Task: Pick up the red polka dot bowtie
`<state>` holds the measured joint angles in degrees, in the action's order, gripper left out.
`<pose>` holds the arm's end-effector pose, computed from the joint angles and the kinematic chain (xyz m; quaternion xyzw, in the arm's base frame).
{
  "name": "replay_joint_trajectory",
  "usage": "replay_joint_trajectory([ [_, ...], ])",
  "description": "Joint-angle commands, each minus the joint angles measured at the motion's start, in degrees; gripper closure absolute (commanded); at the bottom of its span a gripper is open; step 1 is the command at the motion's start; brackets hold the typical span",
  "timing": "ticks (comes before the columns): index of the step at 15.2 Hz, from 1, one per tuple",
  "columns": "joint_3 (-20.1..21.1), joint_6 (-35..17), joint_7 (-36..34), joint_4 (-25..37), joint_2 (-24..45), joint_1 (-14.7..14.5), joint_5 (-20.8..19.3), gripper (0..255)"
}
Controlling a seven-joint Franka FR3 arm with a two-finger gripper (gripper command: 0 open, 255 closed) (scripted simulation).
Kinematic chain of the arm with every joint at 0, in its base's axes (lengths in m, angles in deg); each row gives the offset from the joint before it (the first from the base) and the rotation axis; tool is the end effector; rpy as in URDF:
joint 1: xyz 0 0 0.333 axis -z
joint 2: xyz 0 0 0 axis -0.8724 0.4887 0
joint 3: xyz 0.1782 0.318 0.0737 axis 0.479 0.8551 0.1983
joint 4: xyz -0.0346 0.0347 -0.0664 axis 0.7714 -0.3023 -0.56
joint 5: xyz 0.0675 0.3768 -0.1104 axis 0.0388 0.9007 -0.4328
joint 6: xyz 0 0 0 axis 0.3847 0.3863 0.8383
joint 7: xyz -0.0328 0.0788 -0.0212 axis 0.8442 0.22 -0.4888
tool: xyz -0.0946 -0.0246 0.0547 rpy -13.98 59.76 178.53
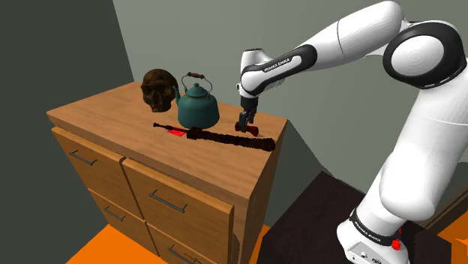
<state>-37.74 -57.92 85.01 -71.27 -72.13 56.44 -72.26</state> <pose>0.5805 0.0159 0.4359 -0.9847 -0.1738 0.0112 0.0057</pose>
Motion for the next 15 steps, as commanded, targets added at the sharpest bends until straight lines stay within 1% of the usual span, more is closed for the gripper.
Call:
replay_joint_trajectory([
  [1, 0.0, -1.0, -0.1, -0.4, 0.6, 0.0, 0.0, 0],
  [2, 0.0, -1.0, 0.0, -0.4, 0.6, 0.0, 0.0, 0],
  [3, 0.0, -1.1, 0.0, -0.4, 0.7, 0.0, 0.0, 255],
  [12, 0.0, -1.0, 0.0, -0.4, 0.7, 0.0, 0.0, 255],
  [15, 0.0, 1.1, -0.1, 0.8, -0.3, -0.1, 0.0, 255],
])
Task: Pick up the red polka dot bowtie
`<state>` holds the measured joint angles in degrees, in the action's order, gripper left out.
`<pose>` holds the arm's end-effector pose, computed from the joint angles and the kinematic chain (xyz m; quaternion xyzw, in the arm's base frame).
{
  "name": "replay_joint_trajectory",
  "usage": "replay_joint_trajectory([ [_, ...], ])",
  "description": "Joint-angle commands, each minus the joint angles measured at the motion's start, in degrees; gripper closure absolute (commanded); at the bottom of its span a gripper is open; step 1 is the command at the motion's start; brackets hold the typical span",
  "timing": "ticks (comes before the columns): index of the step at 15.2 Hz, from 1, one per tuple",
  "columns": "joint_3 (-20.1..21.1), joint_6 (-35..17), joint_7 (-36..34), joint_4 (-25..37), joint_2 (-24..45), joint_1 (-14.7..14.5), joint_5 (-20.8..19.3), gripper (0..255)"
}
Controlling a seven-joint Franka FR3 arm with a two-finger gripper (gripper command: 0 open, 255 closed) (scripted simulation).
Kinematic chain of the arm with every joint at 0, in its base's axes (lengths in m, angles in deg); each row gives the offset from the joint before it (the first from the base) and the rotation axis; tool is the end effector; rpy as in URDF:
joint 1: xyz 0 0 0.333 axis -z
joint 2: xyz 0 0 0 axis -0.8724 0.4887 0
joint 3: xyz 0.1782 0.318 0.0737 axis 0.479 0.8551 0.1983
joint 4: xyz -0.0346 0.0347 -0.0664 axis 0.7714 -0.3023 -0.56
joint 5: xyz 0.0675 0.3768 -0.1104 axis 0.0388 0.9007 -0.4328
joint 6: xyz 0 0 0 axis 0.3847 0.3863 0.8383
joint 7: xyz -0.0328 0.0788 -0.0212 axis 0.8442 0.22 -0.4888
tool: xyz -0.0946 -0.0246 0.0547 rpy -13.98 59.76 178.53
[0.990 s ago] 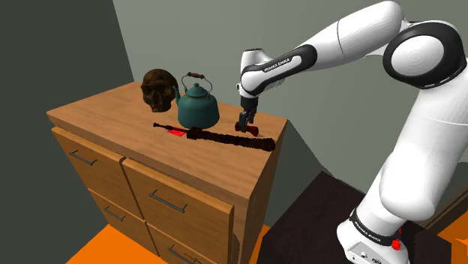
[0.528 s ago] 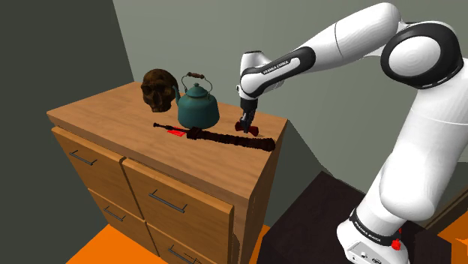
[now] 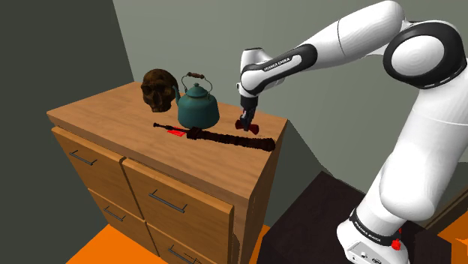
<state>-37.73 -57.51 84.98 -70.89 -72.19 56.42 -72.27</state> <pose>0.5812 0.0162 0.4389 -0.9847 -0.1739 0.0109 0.0057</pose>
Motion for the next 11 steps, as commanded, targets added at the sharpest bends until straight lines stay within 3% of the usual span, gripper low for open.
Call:
replay_joint_trajectory([
  [1, 0.0, 1.4, -0.1, 0.8, -0.6, 0.0, -0.1, 255],
  [11, 0.0, 8.7, -0.3, 5.7, -3.1, -0.1, -0.2, 255],
])
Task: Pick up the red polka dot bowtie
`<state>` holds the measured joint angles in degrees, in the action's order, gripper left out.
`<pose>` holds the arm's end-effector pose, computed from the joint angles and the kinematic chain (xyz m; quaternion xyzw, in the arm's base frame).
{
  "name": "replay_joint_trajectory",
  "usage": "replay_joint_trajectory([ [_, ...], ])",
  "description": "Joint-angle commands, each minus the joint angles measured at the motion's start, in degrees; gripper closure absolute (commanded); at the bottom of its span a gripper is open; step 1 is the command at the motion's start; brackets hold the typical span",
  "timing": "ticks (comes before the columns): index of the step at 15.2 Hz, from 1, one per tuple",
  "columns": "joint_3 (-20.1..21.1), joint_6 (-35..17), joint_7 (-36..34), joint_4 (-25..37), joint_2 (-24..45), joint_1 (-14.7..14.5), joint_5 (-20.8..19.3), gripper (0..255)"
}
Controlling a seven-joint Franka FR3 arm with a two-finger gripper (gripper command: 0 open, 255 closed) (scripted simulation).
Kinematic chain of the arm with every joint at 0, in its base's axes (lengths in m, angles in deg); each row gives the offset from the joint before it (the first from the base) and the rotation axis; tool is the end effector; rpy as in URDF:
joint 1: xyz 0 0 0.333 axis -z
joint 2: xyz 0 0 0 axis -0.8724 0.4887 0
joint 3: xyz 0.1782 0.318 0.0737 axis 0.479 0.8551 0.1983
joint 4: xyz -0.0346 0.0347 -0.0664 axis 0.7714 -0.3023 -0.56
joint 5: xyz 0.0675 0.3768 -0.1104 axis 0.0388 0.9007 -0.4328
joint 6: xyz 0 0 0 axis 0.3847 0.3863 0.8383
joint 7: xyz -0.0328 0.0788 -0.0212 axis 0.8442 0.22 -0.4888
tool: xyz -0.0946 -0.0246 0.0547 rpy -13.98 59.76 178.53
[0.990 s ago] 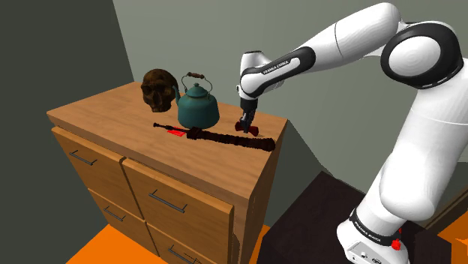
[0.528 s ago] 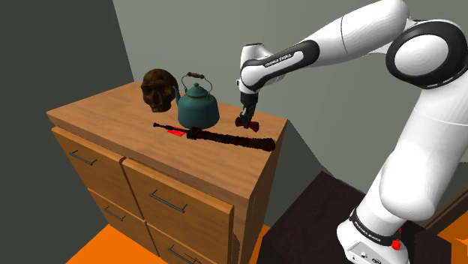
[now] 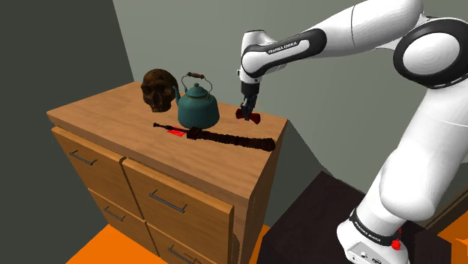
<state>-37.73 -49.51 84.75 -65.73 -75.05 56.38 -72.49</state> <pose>0.5791 0.0164 0.4980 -0.9847 -0.1739 0.0108 0.0056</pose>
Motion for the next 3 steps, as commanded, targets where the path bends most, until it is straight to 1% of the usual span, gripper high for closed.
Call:
replay_joint_trajectory([
  [1, 0.0, 1.5, -0.1, 1.1, -0.4, 0.0, 0.0, 255],
  [3, 0.0, 1.6, -0.1, 1.1, -0.4, 0.0, 0.0, 255],
])
